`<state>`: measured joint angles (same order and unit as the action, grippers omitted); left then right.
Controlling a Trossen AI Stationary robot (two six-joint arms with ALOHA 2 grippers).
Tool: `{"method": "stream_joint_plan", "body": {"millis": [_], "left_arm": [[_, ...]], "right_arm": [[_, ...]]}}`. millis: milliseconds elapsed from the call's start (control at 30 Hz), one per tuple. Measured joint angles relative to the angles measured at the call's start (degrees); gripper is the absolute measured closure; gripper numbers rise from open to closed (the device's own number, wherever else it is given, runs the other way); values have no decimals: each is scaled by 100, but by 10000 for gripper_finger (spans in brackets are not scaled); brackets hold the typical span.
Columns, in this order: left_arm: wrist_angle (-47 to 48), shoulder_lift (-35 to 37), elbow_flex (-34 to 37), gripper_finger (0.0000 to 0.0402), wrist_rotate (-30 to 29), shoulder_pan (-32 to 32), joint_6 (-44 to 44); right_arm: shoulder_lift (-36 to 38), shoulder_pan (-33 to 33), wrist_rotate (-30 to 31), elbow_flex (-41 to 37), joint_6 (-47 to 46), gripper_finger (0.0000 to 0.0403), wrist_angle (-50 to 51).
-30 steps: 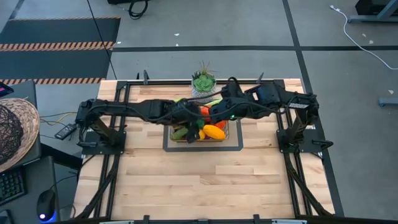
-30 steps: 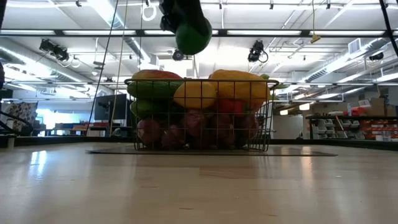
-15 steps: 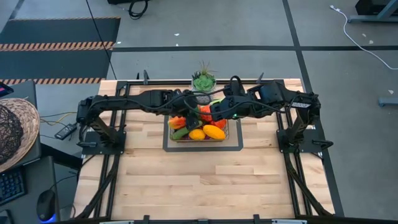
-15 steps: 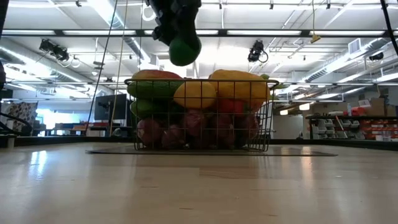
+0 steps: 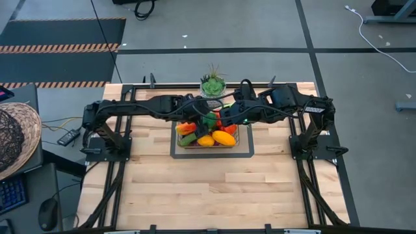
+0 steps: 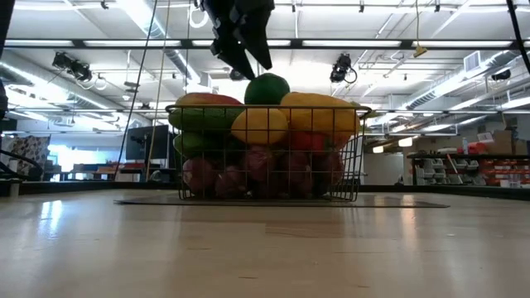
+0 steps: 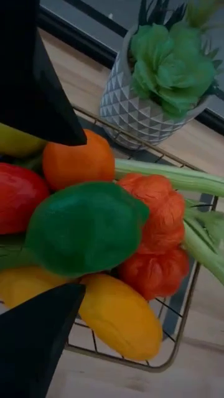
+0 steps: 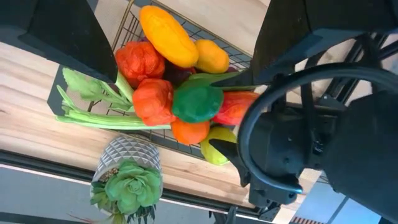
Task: Build produce basket
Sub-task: Return to Home Position
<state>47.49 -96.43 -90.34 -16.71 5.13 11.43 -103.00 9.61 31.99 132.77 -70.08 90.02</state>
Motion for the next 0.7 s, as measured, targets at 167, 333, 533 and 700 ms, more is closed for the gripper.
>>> {"method": "stream_joint_plan", "body": {"millis": [167, 333, 533, 700], "left_arm": [[148, 136, 2, 18, 10, -29, 283], [384, 375, -7, 19, 9, -55, 797], [1042, 625, -7, 19, 4, -55, 1400], [1011, 774, -9, 19, 540, -57, 1715]], "right_arm": [[0, 0, 17, 0, 82, 28, 0], [-2, 0, 17, 0, 161, 28, -2], [-4, -48, -243, 0, 883, 28, -1], [-4, -134, -271, 0, 1288, 28, -2]]}}
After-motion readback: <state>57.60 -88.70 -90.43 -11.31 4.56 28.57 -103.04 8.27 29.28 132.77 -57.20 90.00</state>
